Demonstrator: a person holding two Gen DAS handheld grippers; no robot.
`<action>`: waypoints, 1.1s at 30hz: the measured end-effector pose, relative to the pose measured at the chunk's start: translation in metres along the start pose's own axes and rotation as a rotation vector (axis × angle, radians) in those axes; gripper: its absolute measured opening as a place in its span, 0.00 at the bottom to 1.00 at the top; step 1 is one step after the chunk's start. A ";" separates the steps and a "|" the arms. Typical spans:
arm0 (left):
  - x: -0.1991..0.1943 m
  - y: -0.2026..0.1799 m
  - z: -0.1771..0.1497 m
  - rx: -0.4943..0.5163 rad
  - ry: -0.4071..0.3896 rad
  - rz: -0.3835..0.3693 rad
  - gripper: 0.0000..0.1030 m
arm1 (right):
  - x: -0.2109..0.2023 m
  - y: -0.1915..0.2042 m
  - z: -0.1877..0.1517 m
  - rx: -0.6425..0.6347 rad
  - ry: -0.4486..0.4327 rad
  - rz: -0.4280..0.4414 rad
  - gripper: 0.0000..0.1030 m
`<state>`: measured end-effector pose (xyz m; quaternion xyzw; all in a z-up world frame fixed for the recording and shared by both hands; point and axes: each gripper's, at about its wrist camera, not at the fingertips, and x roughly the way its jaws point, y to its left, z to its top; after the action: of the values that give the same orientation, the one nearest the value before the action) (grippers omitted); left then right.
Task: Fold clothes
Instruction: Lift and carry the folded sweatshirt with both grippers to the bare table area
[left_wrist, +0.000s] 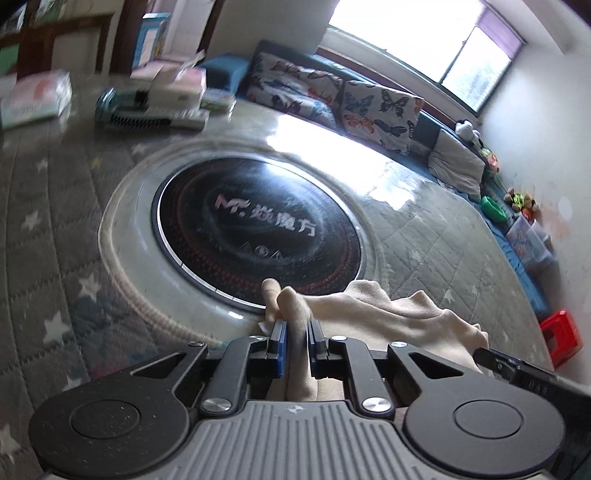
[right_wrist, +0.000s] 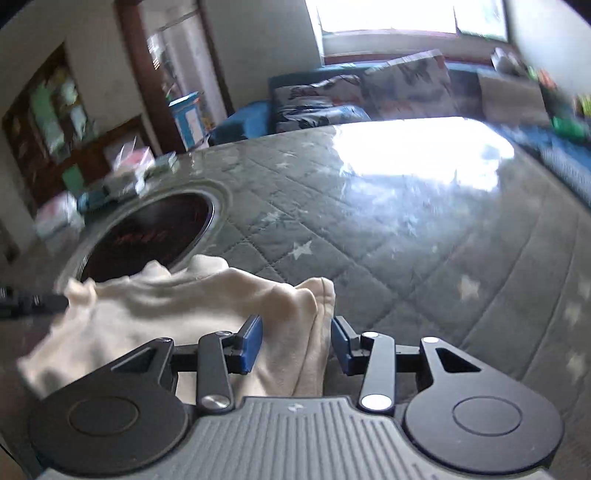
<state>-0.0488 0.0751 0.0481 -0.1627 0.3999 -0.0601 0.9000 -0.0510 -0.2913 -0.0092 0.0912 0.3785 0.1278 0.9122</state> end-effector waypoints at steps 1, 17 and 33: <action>0.000 -0.002 0.000 0.012 -0.001 0.002 0.10 | -0.001 -0.002 -0.001 0.009 -0.001 0.012 0.41; 0.000 -0.081 0.021 0.188 -0.043 -0.049 0.06 | -0.066 -0.025 0.006 0.037 -0.175 0.040 0.10; 0.069 -0.218 0.017 0.332 0.028 -0.191 0.04 | -0.134 -0.137 0.024 0.127 -0.299 -0.252 0.09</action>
<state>0.0155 -0.1423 0.0849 -0.0483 0.3797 -0.2127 0.8990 -0.1027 -0.4640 0.0604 0.1184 0.2544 -0.0262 0.9595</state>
